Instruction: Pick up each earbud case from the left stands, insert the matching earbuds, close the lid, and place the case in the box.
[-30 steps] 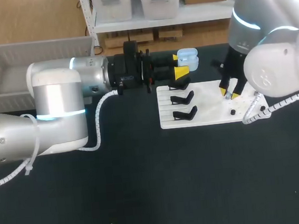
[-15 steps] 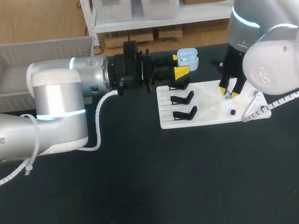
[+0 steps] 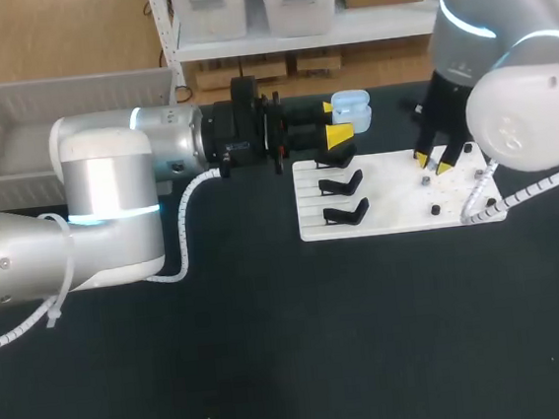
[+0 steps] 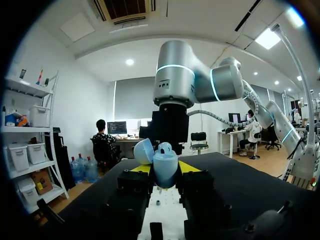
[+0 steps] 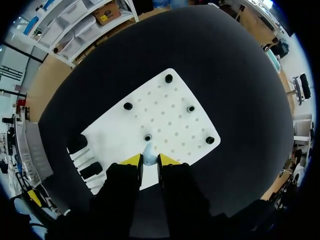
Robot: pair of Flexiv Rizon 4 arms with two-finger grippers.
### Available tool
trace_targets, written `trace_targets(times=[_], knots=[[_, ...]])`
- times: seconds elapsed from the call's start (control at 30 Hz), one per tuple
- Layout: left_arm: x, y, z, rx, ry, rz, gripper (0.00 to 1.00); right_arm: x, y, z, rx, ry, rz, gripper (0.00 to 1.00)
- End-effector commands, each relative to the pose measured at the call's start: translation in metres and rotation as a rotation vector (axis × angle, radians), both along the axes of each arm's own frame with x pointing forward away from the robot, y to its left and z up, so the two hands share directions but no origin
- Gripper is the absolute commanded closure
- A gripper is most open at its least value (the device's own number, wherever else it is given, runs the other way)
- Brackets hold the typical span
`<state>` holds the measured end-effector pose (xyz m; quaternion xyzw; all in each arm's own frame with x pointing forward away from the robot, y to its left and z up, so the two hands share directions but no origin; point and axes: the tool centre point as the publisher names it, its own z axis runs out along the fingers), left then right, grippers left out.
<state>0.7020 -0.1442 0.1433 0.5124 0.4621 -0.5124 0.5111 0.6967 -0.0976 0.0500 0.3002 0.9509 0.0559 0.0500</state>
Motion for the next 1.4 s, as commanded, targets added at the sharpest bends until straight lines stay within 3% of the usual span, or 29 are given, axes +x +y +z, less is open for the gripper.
trace_targets(times=[0.03,0.3,0.93,1.1,1.4], knots=[[-0.001,0.000,0.000,-0.001,-0.002,0.005,1.00,-0.009,-0.003,0.012,-0.004,-0.019,-0.005,1.00],[-0.001,0.000,0.000,-0.001,-0.002,0.005,1.00,-0.012,0.003,0.062,0.050,-0.022,0.041,1.00],[-0.001,0.000,0.000,-0.001,-0.002,0.005,1.00,-0.015,0.045,0.165,-0.004,-0.005,0.361,1.00],[-0.001,0.000,0.000,-0.001,-0.002,0.005,1.00,-0.014,0.060,0.176,0.033,0.022,0.450,1.00],[-0.001,0.000,0.000,-0.001,-0.002,0.005,1.00,-0.011,0.088,0.176,0.051,0.044,0.579,1.00]])
